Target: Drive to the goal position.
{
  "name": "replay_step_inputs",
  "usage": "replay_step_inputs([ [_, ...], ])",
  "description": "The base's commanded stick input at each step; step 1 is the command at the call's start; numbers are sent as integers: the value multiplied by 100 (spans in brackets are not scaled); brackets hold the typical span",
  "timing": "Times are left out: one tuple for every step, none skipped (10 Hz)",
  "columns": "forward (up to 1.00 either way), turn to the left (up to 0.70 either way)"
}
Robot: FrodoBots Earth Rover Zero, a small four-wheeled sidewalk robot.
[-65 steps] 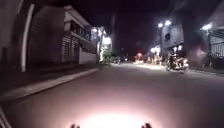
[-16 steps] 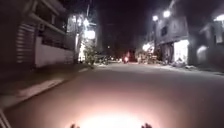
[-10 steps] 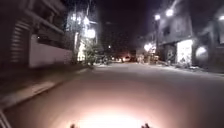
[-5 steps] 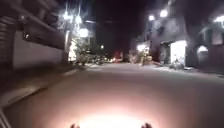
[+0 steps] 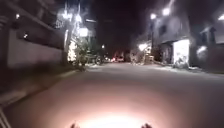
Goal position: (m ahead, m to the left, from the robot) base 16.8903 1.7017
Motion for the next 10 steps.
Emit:
replay_step_inputs([
  [70, 0],
  [70, 0],
  [70, 0],
  [70, 0],
  [70, 0],
  [70, 0],
  [70, 0],
  [70, 0],
  [70, 0],
  [70, 0],
])
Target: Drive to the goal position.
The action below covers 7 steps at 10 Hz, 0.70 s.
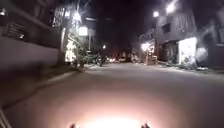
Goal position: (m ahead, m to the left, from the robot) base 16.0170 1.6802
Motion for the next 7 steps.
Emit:
replay_step_inputs([
  [70, 0],
  [70, 0],
  [70, 0],
  [70, 0],
  [70, 0],
  [70, 0],
  [70, 0],
])
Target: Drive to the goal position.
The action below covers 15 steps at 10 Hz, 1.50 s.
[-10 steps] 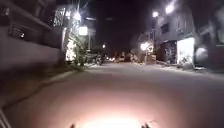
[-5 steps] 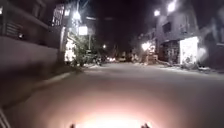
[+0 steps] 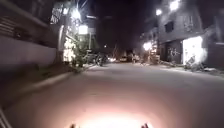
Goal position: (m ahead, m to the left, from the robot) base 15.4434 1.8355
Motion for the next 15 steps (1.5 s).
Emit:
replay_step_inputs([
  [70, 0],
  [70, 0],
  [70, 0],
  [70, 0],
  [70, 0],
  [70, 0],
  [70, 0],
  [70, 0],
  [70, 0],
  [70, 0],
  [70, 0],
  [70, 0],
  [70, -26],
  [70, -18],
  [70, 0],
])
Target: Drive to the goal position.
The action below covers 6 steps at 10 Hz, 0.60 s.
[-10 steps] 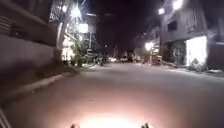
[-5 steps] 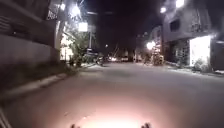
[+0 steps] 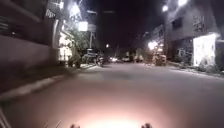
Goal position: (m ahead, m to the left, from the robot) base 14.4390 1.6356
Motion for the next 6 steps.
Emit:
replay_step_inputs([
  [70, 0],
  [70, 0],
  [70, 0],
  [70, 0],
  [70, 0],
  [70, 0],
])
